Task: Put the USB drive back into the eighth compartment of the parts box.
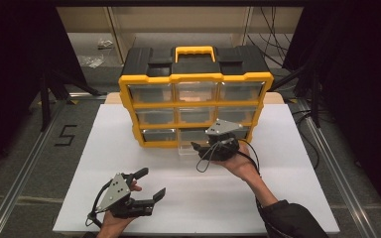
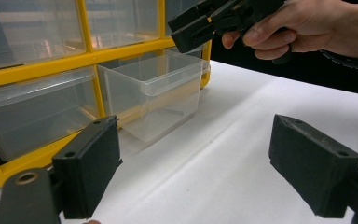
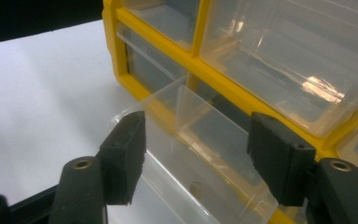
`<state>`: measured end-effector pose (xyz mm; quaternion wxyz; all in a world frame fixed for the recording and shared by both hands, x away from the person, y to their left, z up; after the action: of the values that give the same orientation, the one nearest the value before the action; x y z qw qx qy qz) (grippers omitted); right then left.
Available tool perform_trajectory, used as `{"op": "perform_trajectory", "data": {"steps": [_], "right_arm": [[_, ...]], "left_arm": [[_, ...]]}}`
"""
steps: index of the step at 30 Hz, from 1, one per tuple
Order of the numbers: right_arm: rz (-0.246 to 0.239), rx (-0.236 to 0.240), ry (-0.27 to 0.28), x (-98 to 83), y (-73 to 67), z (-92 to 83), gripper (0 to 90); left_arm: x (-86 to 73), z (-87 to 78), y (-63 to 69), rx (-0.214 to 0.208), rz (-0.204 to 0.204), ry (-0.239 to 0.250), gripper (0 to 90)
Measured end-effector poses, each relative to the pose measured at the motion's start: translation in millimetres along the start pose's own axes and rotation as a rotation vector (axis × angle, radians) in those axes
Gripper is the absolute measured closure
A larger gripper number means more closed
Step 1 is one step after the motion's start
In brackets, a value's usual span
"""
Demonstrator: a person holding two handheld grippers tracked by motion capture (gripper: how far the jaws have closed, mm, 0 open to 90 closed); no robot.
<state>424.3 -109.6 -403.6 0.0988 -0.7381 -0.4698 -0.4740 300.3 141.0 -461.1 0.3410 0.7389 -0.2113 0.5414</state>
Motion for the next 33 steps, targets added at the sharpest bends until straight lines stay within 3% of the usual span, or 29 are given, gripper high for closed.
{"op": "perform_trajectory", "data": {"steps": [33], "right_arm": [[-0.003, 0.05, 0.045, 8.0, -17.1, -8.8, 26.9]], "left_arm": [[0.5, -0.5, -0.3, -0.001, -0.003, 0.003, 16.1]]}}
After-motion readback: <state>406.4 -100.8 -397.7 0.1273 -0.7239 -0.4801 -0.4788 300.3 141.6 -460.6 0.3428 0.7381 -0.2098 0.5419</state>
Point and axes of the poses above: each handheld gripper's, and its own axes: z roughly forward along the jaws, x roughly out of its top, y roughly to its right, the point moved 3 cm from there along z, roughly forward along the jaws, and after that the axes turned 13 degrees about -z, right-handed, at the moved point
